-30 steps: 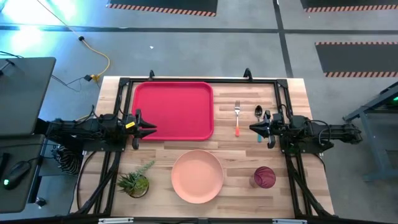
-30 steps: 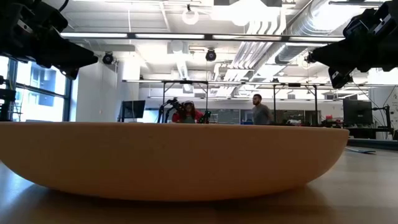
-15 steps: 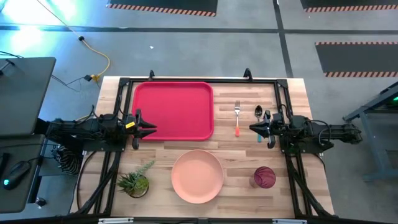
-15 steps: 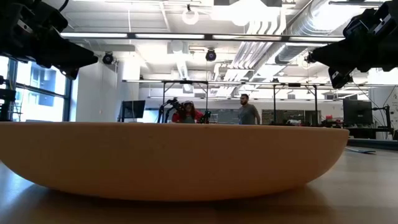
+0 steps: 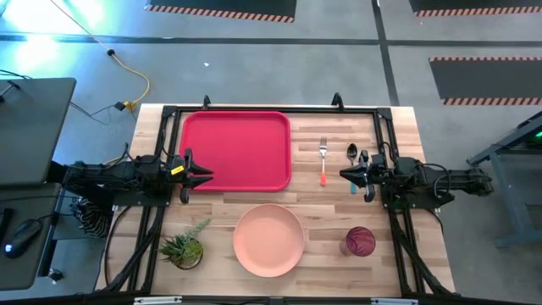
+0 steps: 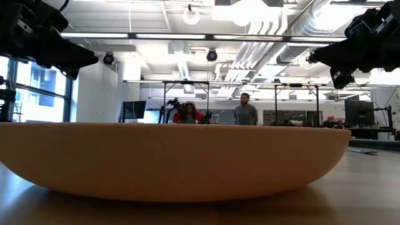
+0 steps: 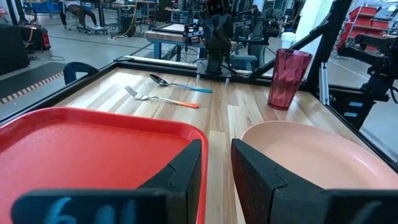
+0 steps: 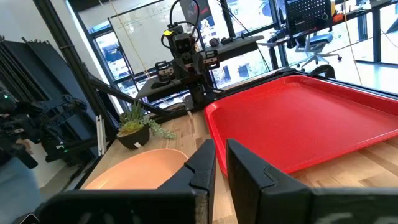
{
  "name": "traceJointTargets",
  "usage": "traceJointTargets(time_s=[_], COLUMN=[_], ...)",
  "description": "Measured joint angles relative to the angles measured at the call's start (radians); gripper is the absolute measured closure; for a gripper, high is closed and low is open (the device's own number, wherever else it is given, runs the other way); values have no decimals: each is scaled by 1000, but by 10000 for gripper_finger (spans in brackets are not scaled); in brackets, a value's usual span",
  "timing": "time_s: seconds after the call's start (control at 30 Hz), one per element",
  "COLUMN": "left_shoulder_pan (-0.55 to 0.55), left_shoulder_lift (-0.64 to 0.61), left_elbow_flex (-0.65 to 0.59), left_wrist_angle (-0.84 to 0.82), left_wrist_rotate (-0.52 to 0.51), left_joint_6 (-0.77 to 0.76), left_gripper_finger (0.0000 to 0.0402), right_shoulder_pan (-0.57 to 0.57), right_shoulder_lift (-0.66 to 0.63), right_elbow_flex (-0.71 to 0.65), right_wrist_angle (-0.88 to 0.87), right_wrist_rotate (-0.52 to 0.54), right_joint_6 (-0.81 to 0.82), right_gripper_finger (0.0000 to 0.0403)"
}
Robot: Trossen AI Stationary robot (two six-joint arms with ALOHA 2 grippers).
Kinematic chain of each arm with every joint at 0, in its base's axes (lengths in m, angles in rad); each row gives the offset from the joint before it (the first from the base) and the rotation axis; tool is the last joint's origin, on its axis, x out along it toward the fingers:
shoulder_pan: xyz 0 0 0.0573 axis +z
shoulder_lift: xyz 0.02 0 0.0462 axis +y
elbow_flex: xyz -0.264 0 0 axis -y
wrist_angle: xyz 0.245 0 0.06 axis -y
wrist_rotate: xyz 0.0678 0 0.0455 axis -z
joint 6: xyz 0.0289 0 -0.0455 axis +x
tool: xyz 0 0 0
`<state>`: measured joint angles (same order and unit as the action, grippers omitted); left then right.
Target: Pick and place plate/cup/fork/spoon on tray
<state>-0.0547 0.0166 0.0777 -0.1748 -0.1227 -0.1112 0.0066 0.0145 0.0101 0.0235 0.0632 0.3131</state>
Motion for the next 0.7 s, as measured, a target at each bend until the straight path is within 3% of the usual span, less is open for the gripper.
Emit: traceJointTargets(time_s=[0.7], left_shoulder_pan=[0], left_shoulder_lift=[0], left_elbow_flex=[0], left_wrist_angle=[0], left_wrist_rotate=[0], left_joint_6=[18], left_gripper_finger=[326], right_shoulder_pan=[0], right_shoulder_lift=[0], right_elbow_flex=[0], right_wrist_angle=[0], right_wrist_rotate=[0], right_joint_6=[0], right_gripper_finger=[373])
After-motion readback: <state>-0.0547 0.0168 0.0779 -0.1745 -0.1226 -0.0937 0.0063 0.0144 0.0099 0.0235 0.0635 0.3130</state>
